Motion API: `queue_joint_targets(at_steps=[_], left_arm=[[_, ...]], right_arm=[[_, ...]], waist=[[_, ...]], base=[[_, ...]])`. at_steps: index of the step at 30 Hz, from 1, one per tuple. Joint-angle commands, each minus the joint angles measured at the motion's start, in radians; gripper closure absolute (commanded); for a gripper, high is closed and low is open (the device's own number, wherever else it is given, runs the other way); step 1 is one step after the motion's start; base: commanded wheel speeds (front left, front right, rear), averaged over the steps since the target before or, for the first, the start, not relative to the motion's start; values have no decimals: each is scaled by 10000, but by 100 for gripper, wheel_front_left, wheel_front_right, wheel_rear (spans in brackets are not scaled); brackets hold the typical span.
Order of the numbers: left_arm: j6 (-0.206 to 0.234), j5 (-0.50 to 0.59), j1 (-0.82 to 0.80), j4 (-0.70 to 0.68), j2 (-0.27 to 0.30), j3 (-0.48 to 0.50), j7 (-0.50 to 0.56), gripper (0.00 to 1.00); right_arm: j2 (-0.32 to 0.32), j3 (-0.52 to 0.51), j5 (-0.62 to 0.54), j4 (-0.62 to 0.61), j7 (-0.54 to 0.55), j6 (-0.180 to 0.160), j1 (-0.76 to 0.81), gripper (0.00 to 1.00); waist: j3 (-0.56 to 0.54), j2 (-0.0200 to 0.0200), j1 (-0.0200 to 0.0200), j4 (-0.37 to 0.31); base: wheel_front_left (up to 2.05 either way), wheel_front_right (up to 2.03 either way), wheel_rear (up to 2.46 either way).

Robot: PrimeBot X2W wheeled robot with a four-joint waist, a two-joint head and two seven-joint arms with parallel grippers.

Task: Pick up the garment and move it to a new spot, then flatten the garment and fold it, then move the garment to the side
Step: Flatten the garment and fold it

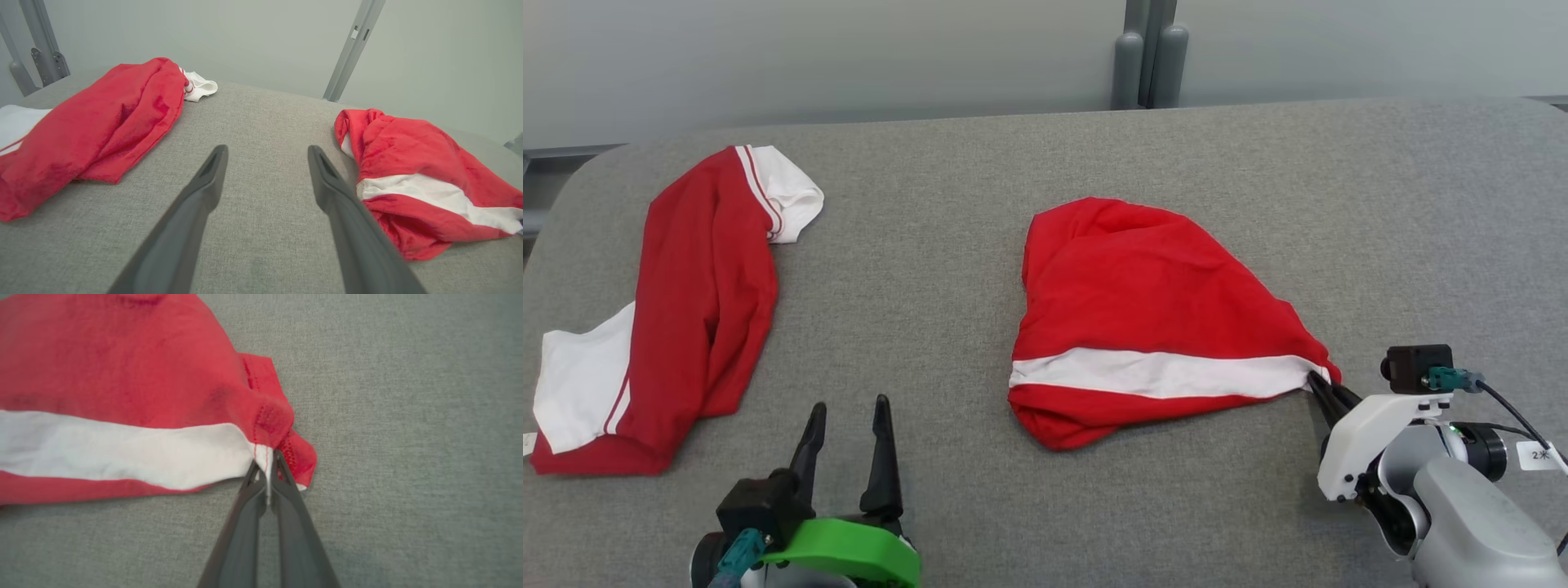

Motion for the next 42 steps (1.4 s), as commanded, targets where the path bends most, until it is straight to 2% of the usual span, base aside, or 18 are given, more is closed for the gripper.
queue_joint_targets(at_steps=[1, 8, 10, 11, 14, 17, 26, 33, 37, 42], left_arm=[[-115, -41, -266, 78, -25, -89, 75, 0], [-726, -417, -972, 637, -351, -659, 456, 0], [-1079, -913, -1042, 907, -501, -908, 797, 0], [-1079, -913, -1042, 907, -501, -908, 797, 0], [-1618, -1749, -1196, 1458, -644, -1317, 1457, 0], [-1932, -2396, -1528, 1974, -715, -1732, 1947, 0], [-2266, -4481, -2773, 3008, -760, -2651, 2758, 0], [-2325, -4936, -3415, 3737, -756, -3248, 2447, 0], [-2367, -5402, -3560, 3689, -752, -3676, 2526, 0], [-2365, -5462, -3610, 3493, -599, -4066, 2464, 0]], right_arm=[[-181, 22, 36, 48, -163, 1, -112, 100], [-596, 9, -130, 239, -383, 1, -70, 100], [-622, 50, -18, 239, -351, 1, -25, 100], [-622, 50, -18, 239, -351, 1, -25, 100], [-665, 132, 13, 256, -346, 1, 10, 100], [-707, 199, -82, 344, -380, 1, -25, 100], [-717, 490, -263, 677, -499, 1, -217, 100], [-721, 670, -156, 861, -587, 1, -407, 100], [-775, 734, -114, 984, -637, 1, -464, 100], [-789, 775, -87, 1110, -749, 1, -571, 100]], waist=[[-42, -1, 0, -60], [-183, -1, 0, -385], [-202, -1, 0, -476], [-202, -1, 0, -476], [-211, -1, 0, -612], [-184, -1, 0, -719], [-58, -1, 0, -950], [88, -1, 0, -1085], [146, -1, 0, -1087], [143, -1, 0, -1044]], base=[[0, 0, 0], [0, 0, 0], [0, 0, 0], [0, 0, 0], [0, 0, 0], [0, 0, 0], [0, 0, 0], [0, 0, 0], [0, 0, 0], [0, 0, 0]])
